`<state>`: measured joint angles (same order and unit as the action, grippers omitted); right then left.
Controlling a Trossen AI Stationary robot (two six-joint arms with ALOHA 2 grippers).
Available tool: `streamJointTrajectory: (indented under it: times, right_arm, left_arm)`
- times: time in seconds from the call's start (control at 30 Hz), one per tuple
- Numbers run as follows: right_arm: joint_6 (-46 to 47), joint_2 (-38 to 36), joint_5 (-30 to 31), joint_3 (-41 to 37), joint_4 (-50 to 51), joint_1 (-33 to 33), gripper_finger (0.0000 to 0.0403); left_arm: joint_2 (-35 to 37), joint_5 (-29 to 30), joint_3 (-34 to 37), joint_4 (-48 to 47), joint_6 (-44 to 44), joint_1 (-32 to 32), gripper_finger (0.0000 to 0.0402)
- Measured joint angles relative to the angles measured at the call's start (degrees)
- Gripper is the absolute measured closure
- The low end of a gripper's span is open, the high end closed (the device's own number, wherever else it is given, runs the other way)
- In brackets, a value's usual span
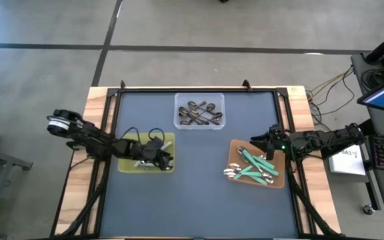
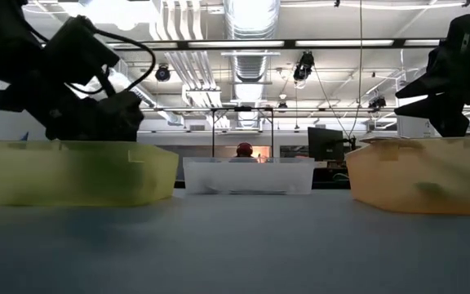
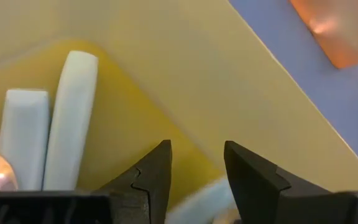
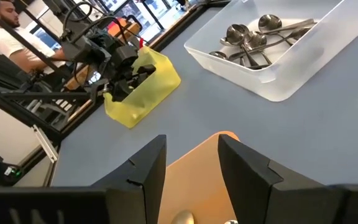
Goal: Sort silverware by color (type)
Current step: Adjust the yellow bin on the table, then return to Home Position
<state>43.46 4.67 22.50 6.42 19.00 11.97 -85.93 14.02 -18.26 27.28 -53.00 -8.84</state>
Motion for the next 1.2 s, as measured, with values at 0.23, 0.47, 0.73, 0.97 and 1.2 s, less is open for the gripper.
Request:
streamJointTrajectory:
  times: [0.23,0.47,0.73,0.97,1.2]
  right_arm:
    - [0.0,-0.2,0.0,-0.08,-0.44,0.0,0.0266]
    - [0.0,-0.56,-0.06,-0.09,-0.45,0.0,0.0266]
    - [-0.02,-3.05,-0.07,-0.13,-0.47,0.0,0.0266]
    - [-0.02,-4.61,-0.02,-0.22,-1.08,0.0,0.0266]
    - [0.0,-4.63,-0.02,-0.22,-1.19,0.0,0.0266]
  left_arm:
    - [12.11,-1.14,0.37,-0.1,-0.03,1.45,0.0269]
    - [29.96,-1.14,1.38,-0.36,-0.03,1.45,0.0269]
    - [47.57,-1.11,1.42,-0.07,-0.03,1.45,0.0269]
    - [58.95,-1.09,1.49,-0.43,-0.03,1.45,0.0269]
    - [71.32,-1.08,1.51,-0.28,-0.01,1.46,0.0269]
